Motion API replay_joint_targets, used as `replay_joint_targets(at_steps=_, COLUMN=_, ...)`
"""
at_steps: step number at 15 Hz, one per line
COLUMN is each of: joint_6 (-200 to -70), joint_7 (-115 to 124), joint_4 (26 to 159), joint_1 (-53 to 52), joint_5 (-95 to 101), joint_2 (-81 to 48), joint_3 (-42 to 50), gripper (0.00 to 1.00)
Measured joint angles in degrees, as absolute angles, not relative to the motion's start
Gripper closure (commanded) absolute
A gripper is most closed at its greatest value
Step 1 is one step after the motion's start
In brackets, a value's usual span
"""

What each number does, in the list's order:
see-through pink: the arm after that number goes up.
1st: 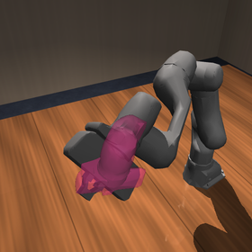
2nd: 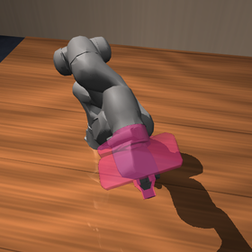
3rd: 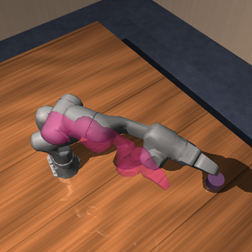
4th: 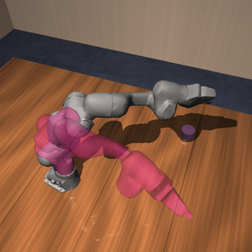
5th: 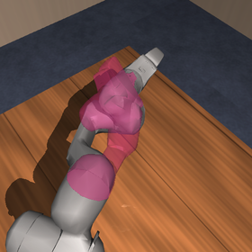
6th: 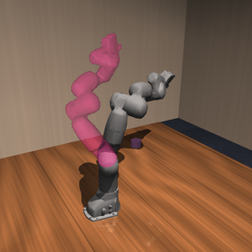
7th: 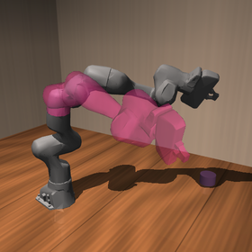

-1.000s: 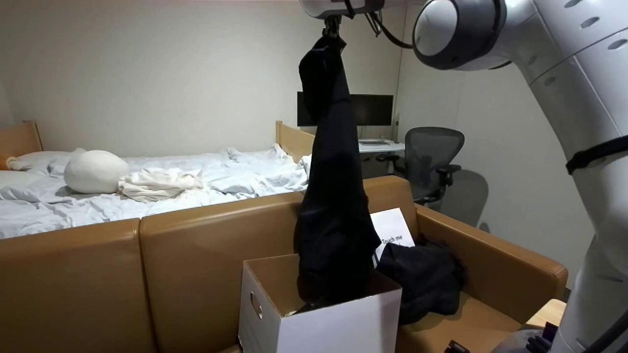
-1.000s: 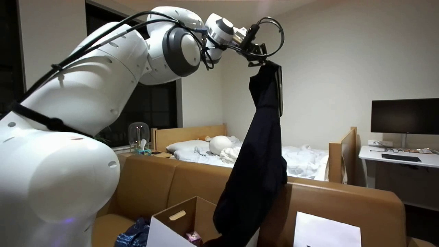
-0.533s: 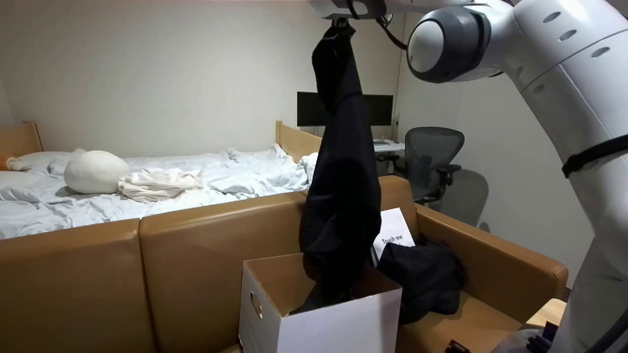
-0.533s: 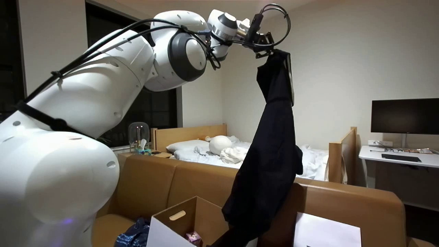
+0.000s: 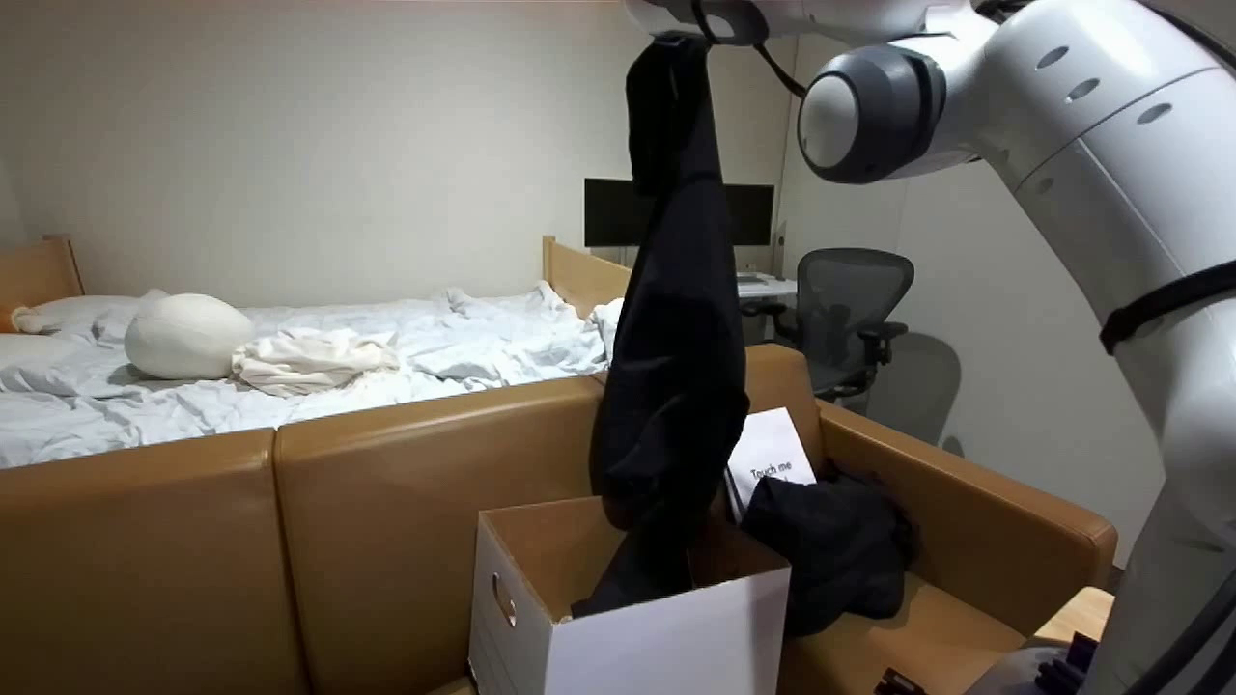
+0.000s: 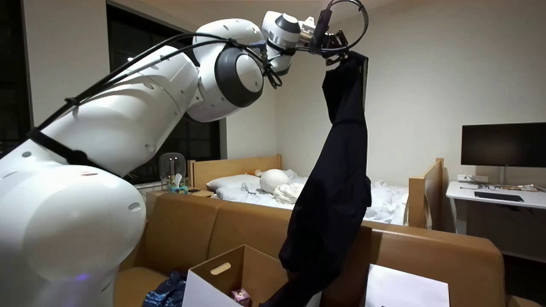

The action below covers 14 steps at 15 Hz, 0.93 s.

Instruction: Remove the hoodie from the box and put it on the couch

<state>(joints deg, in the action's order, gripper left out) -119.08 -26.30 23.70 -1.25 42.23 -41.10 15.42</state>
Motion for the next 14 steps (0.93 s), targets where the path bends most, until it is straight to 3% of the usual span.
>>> replay_joint_targets(at_steps=14, joint_6=-128.3, joint_7=-8.7, joint_4=19.5, joint_1=6.0, joint_5=58.3, joint_2=-37.0, joint_3=31.3, gripper=0.98)
